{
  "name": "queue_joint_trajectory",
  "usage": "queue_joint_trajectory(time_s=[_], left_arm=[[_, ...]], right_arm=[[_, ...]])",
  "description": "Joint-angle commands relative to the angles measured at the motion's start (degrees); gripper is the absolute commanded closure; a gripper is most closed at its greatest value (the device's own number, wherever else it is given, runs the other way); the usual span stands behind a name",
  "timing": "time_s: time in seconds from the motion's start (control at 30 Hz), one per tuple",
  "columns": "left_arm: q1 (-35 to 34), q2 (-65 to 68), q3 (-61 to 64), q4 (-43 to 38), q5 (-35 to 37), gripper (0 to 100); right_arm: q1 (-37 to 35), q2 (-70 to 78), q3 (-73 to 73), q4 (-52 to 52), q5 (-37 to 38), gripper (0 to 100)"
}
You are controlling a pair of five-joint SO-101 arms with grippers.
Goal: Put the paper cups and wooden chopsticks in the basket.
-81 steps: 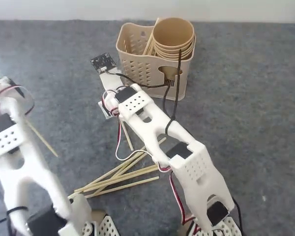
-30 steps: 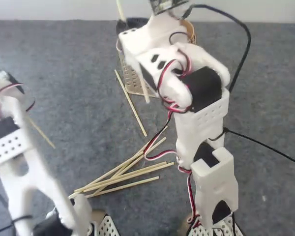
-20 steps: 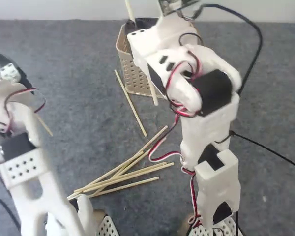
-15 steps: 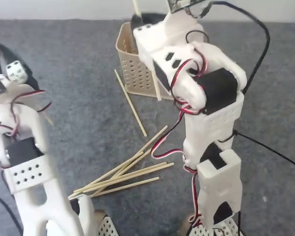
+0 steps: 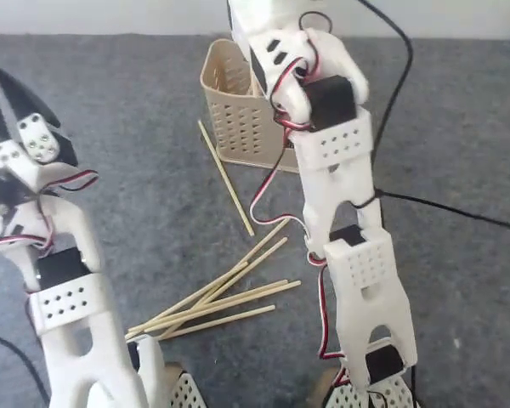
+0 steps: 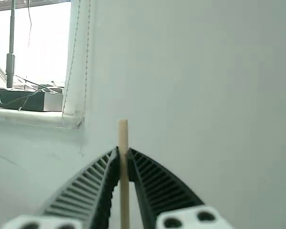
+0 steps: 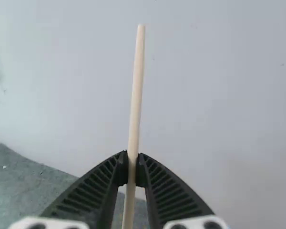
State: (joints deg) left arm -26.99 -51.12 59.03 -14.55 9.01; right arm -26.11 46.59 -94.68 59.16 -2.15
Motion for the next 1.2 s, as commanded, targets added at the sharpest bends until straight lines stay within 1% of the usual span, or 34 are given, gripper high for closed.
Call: queue_joint_trajectory(time_s=[0.0, 0.07, 0.17, 0.4, 0.5, 0.57, 0.7, 0.73, 0.8, 0.83, 0.9, 0.97, 1.03, 1.07, 1.13, 1.17], left_arm=[[-0.6, -5.5, 1.8, -3.3, -0.3, 99], [-0.4, -8.8, 3.6, -3.3, -0.3, 99], [-0.4, -13.4, 5.9, -3.0, -0.3, 99], [-0.4, -19.3, 8.7, -2.8, -0.3, 99], [-0.4, -19.3, 8.1, -0.1, -0.3, 99], [-0.3, -19.7, 8.1, 1.1, -0.2, 99], [-0.3, -19.7, 8.1, 1.3, -0.2, 99], [-0.3, -19.7, 8.1, 1.4, -0.2, 99], [-0.3, -19.7, 8.1, 1.4, -0.2, 99], [-0.3, -19.7, 8.1, 1.4, -0.2, 99], [-0.3, -19.4, 8.1, 1.5, -0.2, 99], [-0.3, -19.2, 7.4, 2.4, 1.4, 99], [-0.3, -19.2, 4.4, 8.8, 5.2, 99], [-0.3, -19.1, 1.9, 13.4, 6.8, 99], [-0.3, -17.6, -4.0, 21.6, 9.0, 99], [-0.3, -16.1, -7.3, 24.4, 9.8, 99]], right_arm=[[0.7, 2.0, -1.6, -10.6, 0.7, 99.1], [0.7, 4.6, -1.6, -16.0, 0.7, 99.1], [0.7, 8.0, -1.6, -20.3, 0.8, 99.1], [2.1, 11.3, -1.7, -21.5, 1.0, 98.9], [2.2, 11.4, -1.4, -20.8, 1.3, 98.8], [2.2, 11.4, -1.5, -19.5, 1.4, 95.7], [2.7, 11.3, -1.5, -17.8, 1.2, 81.4], [3.0, 10.9, -1.5, -17.2, 1.0, 80.5], [3.6, 10.3, -1.7, -15.7, 0.8, 82.0], [3.9, 9.4, -1.7, -14.8, 0.8, 84.2], [4.4, 5.9, -1.7, -10.6, 0.3, 91.6], [4.7, 1.1, -1.7, -5.2, -3.1, 99.8], [5.4, -4.6, -1.7, 1.6, -6.9, 97.1], [5.4, -7.7, -1.7, 5.6, -8.1, 98.3], [5.5, -13.5, -1.7, 13.9, -8.4, 99.1], [5.5, -16.1, -1.7, 18.2, -8.1, 99.1]])
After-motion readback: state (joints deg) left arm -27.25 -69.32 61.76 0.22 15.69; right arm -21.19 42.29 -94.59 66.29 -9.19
